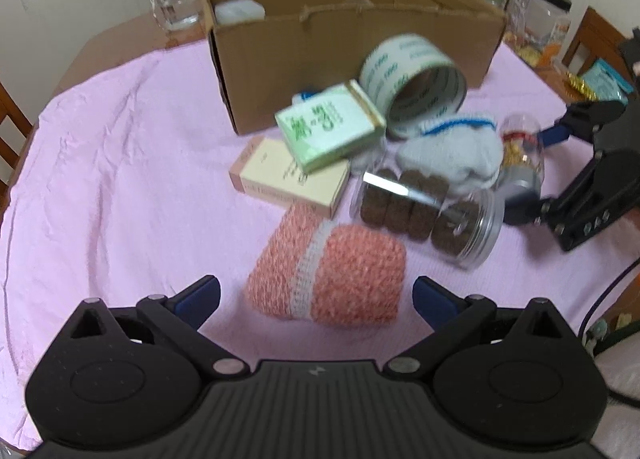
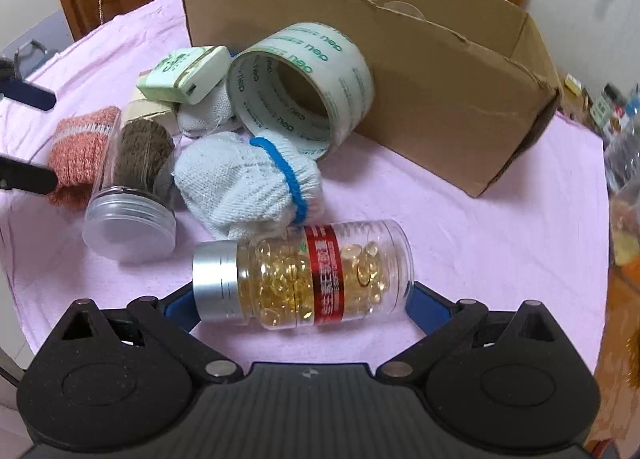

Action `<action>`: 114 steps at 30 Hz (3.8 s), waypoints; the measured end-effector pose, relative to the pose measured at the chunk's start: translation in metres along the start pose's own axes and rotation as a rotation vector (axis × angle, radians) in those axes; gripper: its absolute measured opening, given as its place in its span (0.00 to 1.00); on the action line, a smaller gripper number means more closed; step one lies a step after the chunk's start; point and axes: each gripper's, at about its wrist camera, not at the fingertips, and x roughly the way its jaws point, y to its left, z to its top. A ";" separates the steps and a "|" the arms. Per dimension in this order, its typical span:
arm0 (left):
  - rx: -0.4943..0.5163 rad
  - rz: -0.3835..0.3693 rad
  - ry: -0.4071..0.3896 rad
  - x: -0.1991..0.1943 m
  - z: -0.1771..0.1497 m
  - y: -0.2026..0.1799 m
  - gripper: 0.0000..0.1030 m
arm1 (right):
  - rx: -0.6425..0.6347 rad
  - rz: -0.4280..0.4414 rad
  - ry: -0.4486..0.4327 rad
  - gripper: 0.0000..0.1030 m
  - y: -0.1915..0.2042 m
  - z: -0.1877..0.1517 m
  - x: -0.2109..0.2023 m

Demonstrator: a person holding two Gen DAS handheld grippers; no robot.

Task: Organize objects
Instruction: 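Move left tool to the pink knit sock while right tool moves to the gold capsule bottle, then close left tool on the pink knit sock while right tool grasps the capsule bottle, then carry the pink sock and capsule bottle over the cardboard box with both tools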

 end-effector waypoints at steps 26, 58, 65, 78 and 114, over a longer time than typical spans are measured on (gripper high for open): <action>0.063 -0.048 0.035 0.039 0.015 -0.002 1.00 | 0.015 0.006 -0.004 1.00 0.001 0.003 0.005; 0.005 -0.062 0.042 0.022 0.006 0.002 0.74 | 0.041 -0.033 0.062 0.95 0.018 0.013 0.001; -0.057 -0.080 0.038 0.004 0.008 0.014 0.74 | 0.117 -0.032 0.074 0.93 0.018 0.014 -0.015; 0.032 -0.109 -0.012 -0.039 0.049 0.037 0.74 | 0.206 -0.101 0.024 0.93 0.023 0.045 -0.060; 0.026 -0.047 -0.067 0.045 0.271 0.028 0.74 | 0.221 -0.112 -0.137 0.93 -0.081 0.182 -0.048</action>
